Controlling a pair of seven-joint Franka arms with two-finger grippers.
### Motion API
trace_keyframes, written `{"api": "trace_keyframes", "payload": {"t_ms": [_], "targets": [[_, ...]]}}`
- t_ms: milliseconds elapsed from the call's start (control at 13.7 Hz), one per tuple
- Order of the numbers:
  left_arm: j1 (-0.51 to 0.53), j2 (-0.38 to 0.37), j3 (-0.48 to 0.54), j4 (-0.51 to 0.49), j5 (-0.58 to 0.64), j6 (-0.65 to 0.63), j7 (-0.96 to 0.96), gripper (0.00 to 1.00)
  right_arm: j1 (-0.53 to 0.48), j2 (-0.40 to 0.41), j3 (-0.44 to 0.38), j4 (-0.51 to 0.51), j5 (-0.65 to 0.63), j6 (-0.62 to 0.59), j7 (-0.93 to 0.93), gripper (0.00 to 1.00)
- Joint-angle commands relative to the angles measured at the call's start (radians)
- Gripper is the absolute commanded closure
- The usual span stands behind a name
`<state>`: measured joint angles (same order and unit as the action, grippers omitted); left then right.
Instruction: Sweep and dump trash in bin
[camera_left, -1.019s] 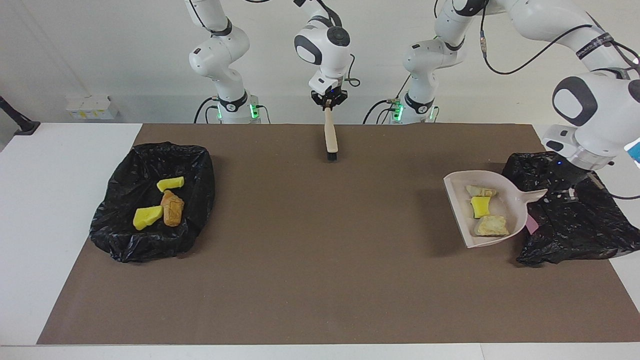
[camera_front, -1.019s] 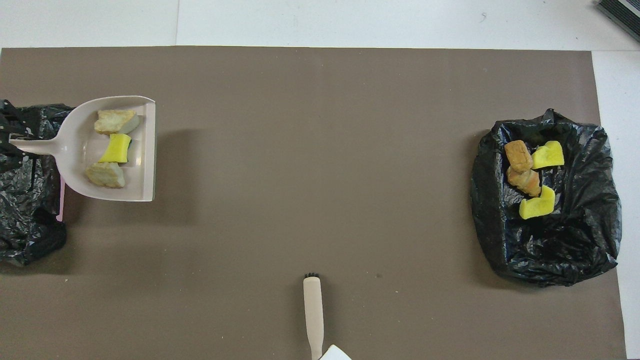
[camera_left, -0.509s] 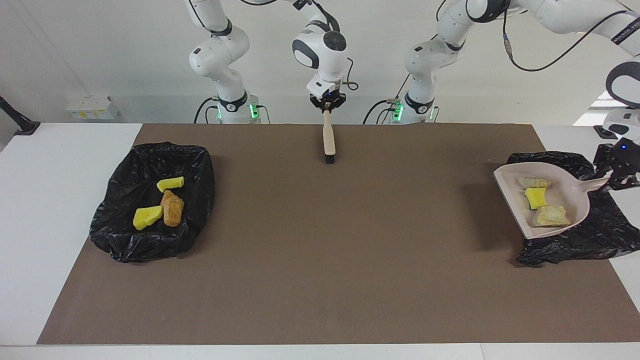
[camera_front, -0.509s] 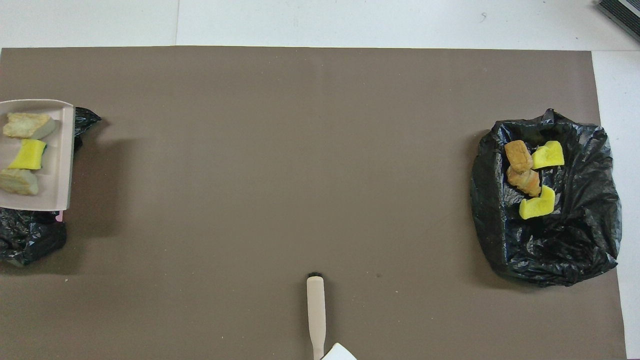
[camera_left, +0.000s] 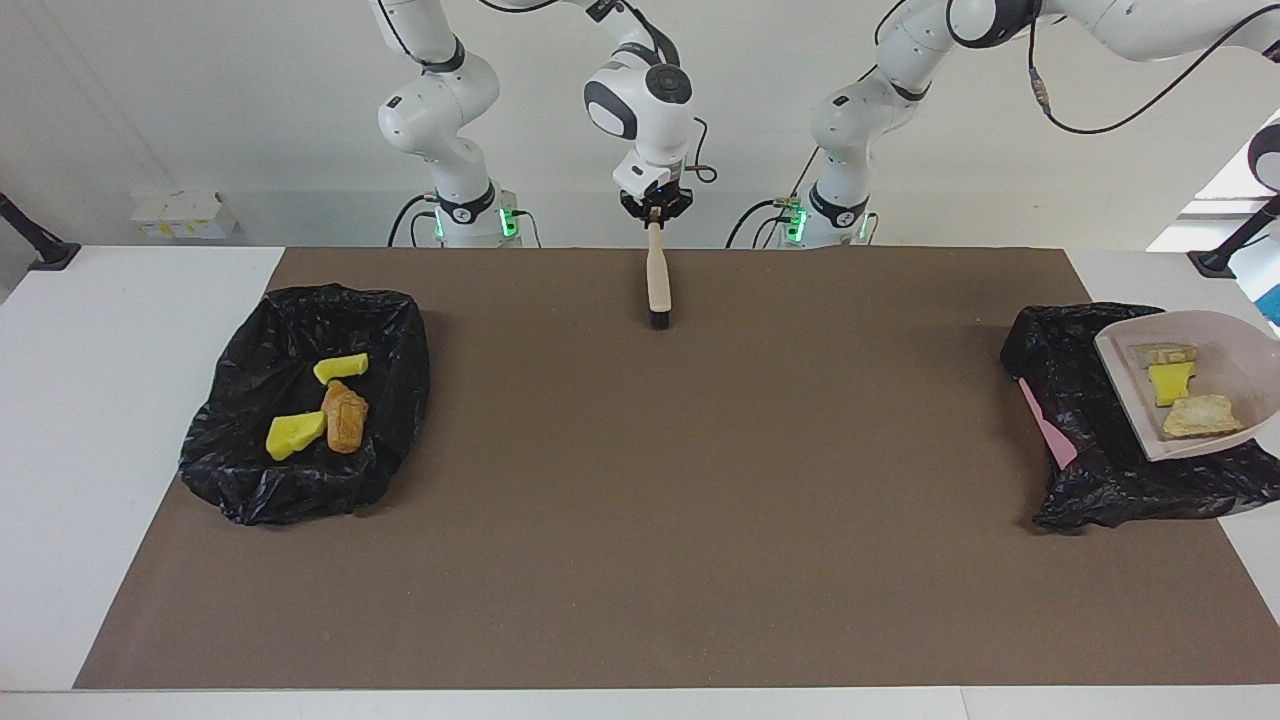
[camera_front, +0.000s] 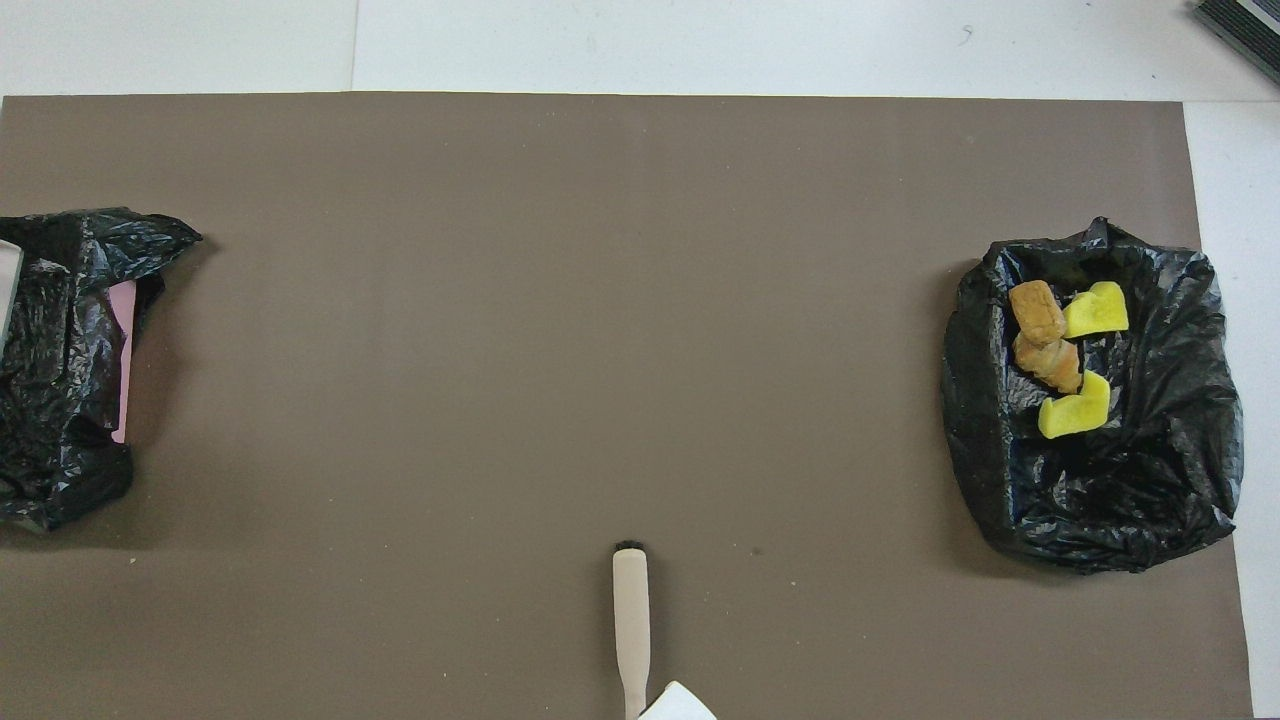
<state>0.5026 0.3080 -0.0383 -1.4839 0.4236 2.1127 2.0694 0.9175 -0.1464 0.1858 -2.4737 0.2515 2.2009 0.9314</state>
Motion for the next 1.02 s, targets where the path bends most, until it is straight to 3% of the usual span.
{"api": "trace_keyframes", "payload": {"t_ms": [0, 146, 509, 800, 946], "targets": [[-0.013, -0.046, 0.001, -0.091, 0.111, 0.053, -0.09, 1.0, -0.049, 0.005, 0.001, 0.045, 0.025, 0.003, -0.002, 0.3], [-0.039, -0.079, 0.001, -0.148, 0.206, 0.046, -0.249, 1.0, -0.107, -0.004, 0.001, 0.084, 0.025, 0.0, -0.014, 0.2], [-0.125, -0.142, 0.003, -0.217, 0.449, -0.023, -0.505, 1.0, -0.288, -0.051, -0.005, 0.15, 0.019, -0.018, -0.036, 0.09], [-0.177, -0.216, 0.001, -0.269, 0.651, -0.079, -0.621, 1.0, -0.457, -0.059, -0.008, 0.272, -0.011, -0.162, -0.132, 0.0], [-0.182, -0.251, 0.001, -0.273, 0.695, -0.091, -0.623, 1.0, -0.544, -0.071, -0.009, 0.335, -0.012, -0.246, -0.23, 0.0]]}}
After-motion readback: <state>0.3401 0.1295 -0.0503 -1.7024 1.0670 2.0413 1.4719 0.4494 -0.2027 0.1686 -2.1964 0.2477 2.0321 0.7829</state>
